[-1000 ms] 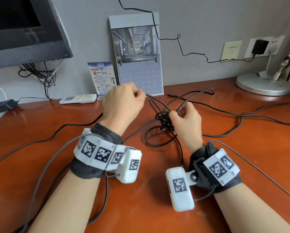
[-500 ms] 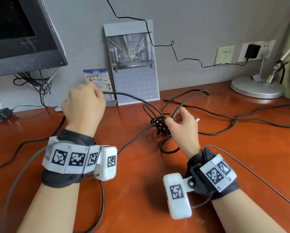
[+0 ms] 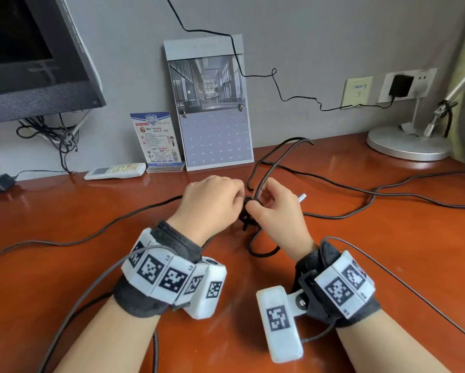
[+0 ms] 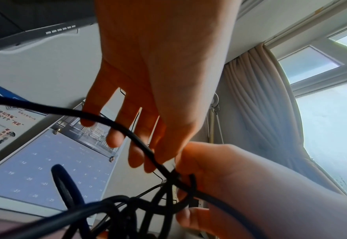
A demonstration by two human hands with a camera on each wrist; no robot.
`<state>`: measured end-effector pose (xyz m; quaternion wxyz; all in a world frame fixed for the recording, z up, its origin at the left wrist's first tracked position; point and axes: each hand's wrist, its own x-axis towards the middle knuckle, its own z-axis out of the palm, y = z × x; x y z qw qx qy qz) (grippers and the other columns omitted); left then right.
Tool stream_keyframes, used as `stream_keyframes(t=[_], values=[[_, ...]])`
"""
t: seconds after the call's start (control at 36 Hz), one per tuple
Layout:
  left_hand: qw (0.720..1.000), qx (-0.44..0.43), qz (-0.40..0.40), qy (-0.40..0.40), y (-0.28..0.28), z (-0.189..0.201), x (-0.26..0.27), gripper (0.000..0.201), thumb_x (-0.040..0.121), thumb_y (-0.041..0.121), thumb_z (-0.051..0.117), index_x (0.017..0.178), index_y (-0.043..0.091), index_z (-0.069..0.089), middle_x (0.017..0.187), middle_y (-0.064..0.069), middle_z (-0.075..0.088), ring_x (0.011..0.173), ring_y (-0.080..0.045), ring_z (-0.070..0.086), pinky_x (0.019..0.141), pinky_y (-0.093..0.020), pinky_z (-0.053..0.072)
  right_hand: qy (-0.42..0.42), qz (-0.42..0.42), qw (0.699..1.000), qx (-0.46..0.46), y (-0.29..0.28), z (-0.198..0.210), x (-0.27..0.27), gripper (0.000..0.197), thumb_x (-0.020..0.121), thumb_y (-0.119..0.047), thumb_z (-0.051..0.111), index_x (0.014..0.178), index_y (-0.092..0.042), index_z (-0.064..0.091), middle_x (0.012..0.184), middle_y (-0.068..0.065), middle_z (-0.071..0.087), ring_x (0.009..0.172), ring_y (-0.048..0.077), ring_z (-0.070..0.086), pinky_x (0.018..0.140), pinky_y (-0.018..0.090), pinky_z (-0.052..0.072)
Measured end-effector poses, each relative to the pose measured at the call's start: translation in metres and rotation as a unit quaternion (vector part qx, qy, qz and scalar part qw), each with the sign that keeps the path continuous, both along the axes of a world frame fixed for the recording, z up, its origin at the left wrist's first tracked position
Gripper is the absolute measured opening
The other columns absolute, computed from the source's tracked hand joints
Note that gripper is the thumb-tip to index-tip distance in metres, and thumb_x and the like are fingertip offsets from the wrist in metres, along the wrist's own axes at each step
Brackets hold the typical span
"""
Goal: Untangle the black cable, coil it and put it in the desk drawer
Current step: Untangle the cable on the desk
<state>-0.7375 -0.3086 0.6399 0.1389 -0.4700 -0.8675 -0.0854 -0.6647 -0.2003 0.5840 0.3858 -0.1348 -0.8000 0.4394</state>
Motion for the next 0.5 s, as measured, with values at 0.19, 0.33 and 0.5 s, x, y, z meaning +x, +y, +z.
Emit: stream_keyframes(t=[0.19,0.33,0.5], values=[[1.0,0.023,-0.005,0.009,0.0012,-0.0013,0.0006,0.016,0.093,0.03,0.045,0.097,0.029,0.06,0.102,0.011,0.063,0.103,-0.014,0.055,0.07,-0.027,0.032,0.002,-0.022,1.0,0.009,0.002,-0.0022,-0.0012,0.023,0.073,-0.01,0.062,0.066,-0.008,0.04,0.061,0.0,0.043,0.064,0.017,0.037,0.058,0.03,0.031],[0.998,0.057,0.011,0.03,0.001,0.0,0.0034,0.015,0.094,0.032,0.046,0.093,0.029,0.06,0.1,0.01,0.063,0.098,-0.017,0.058,0.067,-0.028,0.03,0.013,-0.039,0.999,0.015,0.003,-0.0026,-0.0016,0.027,0.072,-0.016,0.061,0.063,-0.018,0.035,0.061,-0.004,0.042,0.064,0.016,0.037,0.057,0.028,0.029],[0.993,0.095,0.059,0.044,-0.0019,0.005,-0.0009,0.018,0.094,0.029,0.047,0.097,0.024,0.065,0.098,0.001,0.067,0.094,-0.028,0.062,0.068,-0.029,0.034,0.029,-0.093,0.995,-0.002,0.0057,-0.0021,-0.0003,0.024,0.074,-0.016,0.059,0.065,-0.014,0.037,0.061,-0.001,0.044,0.068,0.02,0.039,0.058,0.029,0.03]])
